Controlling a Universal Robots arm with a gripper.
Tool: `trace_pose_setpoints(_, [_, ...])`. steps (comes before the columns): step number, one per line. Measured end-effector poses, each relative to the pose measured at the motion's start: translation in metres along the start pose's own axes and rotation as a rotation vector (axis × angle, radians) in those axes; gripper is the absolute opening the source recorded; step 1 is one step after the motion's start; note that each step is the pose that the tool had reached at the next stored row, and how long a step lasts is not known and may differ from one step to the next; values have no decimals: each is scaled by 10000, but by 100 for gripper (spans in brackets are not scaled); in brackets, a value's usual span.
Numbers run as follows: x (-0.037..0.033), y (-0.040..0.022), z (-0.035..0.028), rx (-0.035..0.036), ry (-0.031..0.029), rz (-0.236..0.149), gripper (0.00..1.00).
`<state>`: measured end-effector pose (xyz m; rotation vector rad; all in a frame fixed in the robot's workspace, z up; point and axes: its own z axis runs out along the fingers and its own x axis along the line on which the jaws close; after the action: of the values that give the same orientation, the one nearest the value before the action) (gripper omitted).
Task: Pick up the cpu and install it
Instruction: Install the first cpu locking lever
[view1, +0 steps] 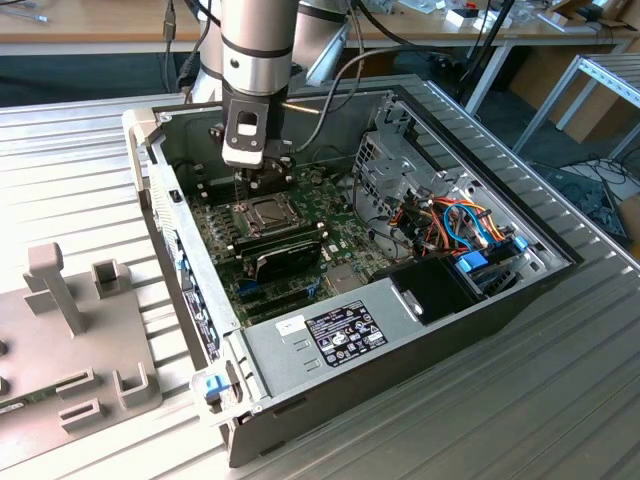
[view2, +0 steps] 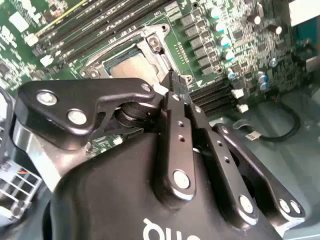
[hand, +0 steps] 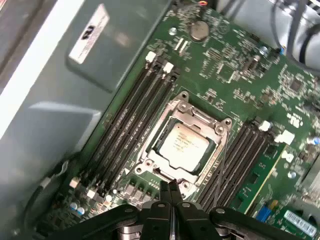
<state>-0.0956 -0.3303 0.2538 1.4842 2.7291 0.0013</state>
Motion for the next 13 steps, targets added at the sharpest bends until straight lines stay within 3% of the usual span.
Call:
trace_pose_setpoints(6, [0,0,0,14,-58,-1169,11])
trace_pose_setpoints(13, [0,1,1,-5,-93,-3039,11])
